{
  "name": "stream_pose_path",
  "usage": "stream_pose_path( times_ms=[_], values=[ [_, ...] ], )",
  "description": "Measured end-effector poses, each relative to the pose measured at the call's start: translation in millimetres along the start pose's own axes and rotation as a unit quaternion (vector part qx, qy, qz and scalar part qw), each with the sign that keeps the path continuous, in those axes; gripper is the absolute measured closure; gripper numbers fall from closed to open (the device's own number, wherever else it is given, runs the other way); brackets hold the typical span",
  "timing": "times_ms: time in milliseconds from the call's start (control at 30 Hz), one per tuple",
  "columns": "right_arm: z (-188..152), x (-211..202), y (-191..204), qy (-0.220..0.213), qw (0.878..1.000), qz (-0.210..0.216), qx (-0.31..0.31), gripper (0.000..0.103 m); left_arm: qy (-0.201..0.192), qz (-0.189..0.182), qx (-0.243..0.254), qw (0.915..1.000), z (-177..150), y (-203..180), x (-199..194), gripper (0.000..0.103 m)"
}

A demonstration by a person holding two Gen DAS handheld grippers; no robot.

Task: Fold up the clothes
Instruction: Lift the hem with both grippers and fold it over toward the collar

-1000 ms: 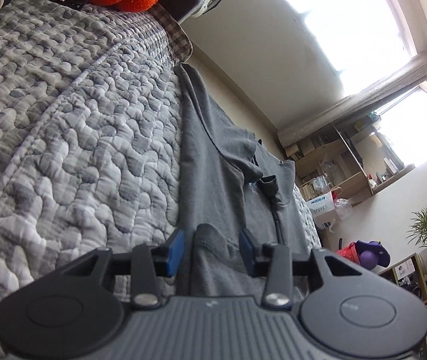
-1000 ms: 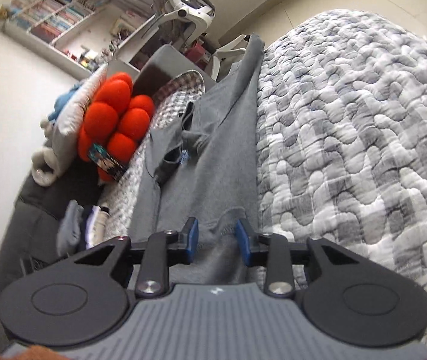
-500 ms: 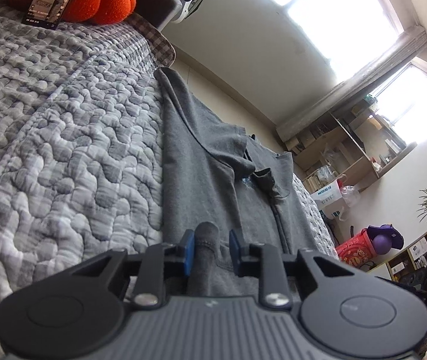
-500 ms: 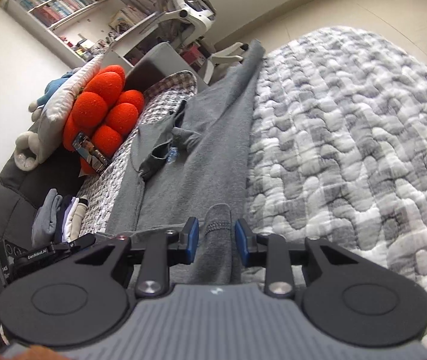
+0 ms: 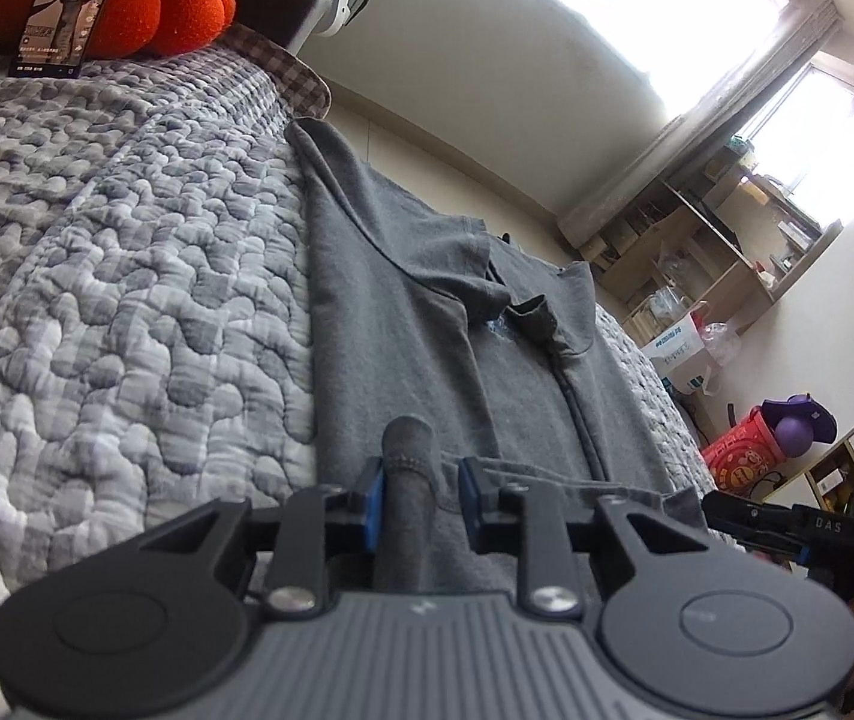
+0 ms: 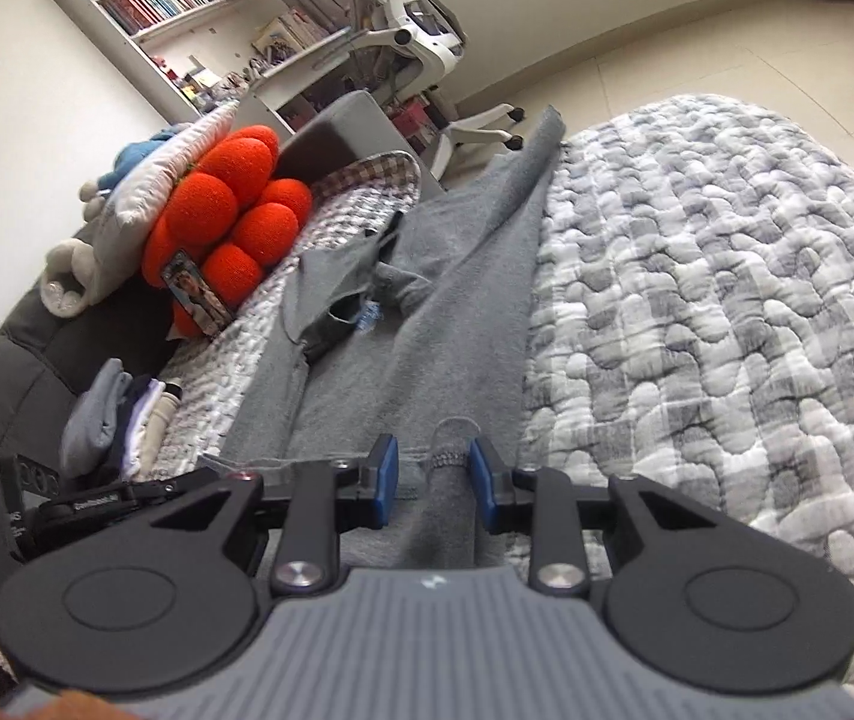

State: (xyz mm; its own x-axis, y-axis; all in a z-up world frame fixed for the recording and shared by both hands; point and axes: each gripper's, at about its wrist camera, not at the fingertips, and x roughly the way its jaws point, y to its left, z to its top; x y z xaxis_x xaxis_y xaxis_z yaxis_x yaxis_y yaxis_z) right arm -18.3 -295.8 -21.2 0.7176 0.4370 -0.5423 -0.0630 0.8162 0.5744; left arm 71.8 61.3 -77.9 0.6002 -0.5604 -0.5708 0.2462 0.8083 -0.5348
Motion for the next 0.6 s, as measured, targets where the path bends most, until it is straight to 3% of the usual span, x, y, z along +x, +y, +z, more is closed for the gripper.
stream_pose_path(
  times_ms=[300, 367, 400, 600],
  values=[
    [-7, 6, 16, 0.0, 0.995, -0.049, -0.085, 0.073, -0.003, 0.015, 0.017, 0.9997, -4, -4, 0, 0.081],
    [-11, 9, 24, -0.004, 0.991, -0.07, -0.114, 0.093, -0.005, 0.021, 0.022, 0.9995, -5, -5, -1, 0.092],
    [-13, 9, 27, -0.009, 0.989, -0.076, -0.124, 0.095, -0.007, 0.022, 0.024, 0.9995, -5, -6, -2, 0.096],
    [-19, 2, 42, -0.045, 0.98, -0.097, -0.169, 0.096, -0.036, 0.02, 0.05, 0.9979, -7, -16, -15, 0.097]
  ],
)
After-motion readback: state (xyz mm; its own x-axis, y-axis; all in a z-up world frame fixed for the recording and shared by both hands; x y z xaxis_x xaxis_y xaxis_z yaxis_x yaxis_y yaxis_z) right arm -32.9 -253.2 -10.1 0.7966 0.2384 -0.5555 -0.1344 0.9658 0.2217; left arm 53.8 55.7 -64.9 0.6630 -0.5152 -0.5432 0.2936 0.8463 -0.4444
